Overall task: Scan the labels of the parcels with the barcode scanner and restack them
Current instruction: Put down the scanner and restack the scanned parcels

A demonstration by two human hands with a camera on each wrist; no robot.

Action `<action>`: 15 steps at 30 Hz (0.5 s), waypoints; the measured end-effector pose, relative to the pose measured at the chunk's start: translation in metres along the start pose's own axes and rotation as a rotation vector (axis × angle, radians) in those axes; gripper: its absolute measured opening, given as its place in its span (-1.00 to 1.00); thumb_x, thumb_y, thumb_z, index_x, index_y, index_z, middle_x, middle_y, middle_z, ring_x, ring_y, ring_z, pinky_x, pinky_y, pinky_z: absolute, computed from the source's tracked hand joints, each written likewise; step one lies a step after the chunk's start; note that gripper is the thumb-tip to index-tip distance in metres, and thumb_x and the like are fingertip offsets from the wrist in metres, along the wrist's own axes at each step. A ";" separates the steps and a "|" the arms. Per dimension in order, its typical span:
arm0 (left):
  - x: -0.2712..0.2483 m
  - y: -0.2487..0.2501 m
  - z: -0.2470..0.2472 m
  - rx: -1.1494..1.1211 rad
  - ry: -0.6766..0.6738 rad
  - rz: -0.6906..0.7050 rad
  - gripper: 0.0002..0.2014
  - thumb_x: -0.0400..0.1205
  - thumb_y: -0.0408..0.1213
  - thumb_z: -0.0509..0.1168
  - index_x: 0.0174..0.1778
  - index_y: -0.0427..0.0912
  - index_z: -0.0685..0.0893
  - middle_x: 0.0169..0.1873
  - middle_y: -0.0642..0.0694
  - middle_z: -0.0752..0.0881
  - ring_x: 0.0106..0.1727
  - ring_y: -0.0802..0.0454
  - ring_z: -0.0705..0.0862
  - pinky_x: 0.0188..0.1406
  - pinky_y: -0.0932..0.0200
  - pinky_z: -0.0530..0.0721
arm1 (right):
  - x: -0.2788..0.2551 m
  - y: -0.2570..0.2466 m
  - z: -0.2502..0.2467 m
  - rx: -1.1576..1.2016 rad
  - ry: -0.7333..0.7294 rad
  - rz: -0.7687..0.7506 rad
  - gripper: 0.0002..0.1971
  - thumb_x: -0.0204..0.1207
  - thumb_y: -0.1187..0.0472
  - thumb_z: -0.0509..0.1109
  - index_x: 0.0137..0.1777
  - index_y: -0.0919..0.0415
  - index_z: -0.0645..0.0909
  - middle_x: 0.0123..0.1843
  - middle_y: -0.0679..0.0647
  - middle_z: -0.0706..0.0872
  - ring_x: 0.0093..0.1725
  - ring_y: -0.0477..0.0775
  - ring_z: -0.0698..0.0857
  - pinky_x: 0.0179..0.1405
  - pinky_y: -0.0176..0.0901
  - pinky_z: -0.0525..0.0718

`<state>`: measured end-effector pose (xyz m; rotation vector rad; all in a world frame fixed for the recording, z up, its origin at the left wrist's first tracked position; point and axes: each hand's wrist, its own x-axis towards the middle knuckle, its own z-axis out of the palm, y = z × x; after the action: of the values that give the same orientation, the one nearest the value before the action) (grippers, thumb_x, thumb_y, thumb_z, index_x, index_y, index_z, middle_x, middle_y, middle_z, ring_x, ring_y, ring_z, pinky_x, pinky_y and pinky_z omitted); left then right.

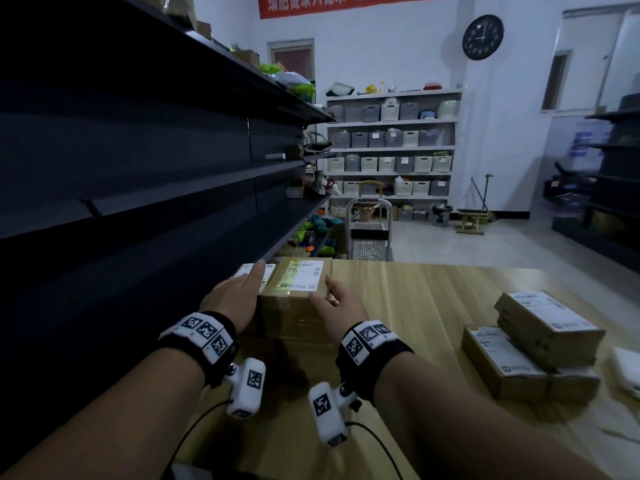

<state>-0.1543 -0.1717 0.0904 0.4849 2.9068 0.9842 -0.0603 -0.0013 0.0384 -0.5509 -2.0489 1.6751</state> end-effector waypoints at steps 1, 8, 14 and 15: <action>-0.003 0.002 0.000 -0.005 -0.021 -0.002 -0.24 0.93 0.26 -0.24 0.89 -0.16 0.37 0.85 -0.31 0.41 0.82 -0.31 0.41 0.83 -0.22 0.29 | 0.000 0.001 -0.001 0.003 0.000 0.002 -0.30 0.68 -0.11 0.51 0.79 -0.27 0.37 0.71 0.03 0.59 0.54 0.14 0.68 0.45 0.21 0.77; -0.011 0.018 0.006 -0.119 0.155 0.257 -0.25 0.88 0.35 -0.15 0.74 -0.04 0.60 0.79 -0.17 0.53 0.90 -0.26 0.28 0.88 -0.27 0.20 | -0.002 -0.004 -0.032 0.035 0.066 -0.009 -0.36 0.77 -0.20 0.35 0.82 -0.20 0.34 0.79 0.01 0.49 0.70 0.16 0.53 0.45 0.05 0.57; -0.043 0.069 0.022 -0.404 0.282 0.428 -0.51 0.92 0.13 0.12 -0.18 -0.07 0.69 -0.25 -0.09 0.67 -0.15 -0.08 0.65 -0.23 -0.01 0.49 | -0.004 0.002 -0.074 0.082 0.183 -0.048 -0.47 0.77 -0.17 0.35 0.71 -0.10 0.54 0.62 -0.05 0.67 0.57 0.08 0.64 0.55 0.00 0.57; -0.047 0.076 0.027 -0.433 0.270 0.447 -0.51 0.92 0.12 0.13 -0.10 -0.13 0.74 -0.21 -0.15 0.73 -0.11 -0.09 0.69 -0.17 -0.04 0.59 | -0.006 0.005 -0.082 0.083 0.202 -0.050 -0.48 0.76 -0.18 0.35 0.68 -0.08 0.57 0.58 -0.05 0.70 0.54 0.07 0.67 0.59 0.09 0.61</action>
<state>-0.0844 -0.1132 0.1106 1.0631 2.7138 1.8089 -0.0095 0.0623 0.0474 -0.6098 -1.8279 1.5980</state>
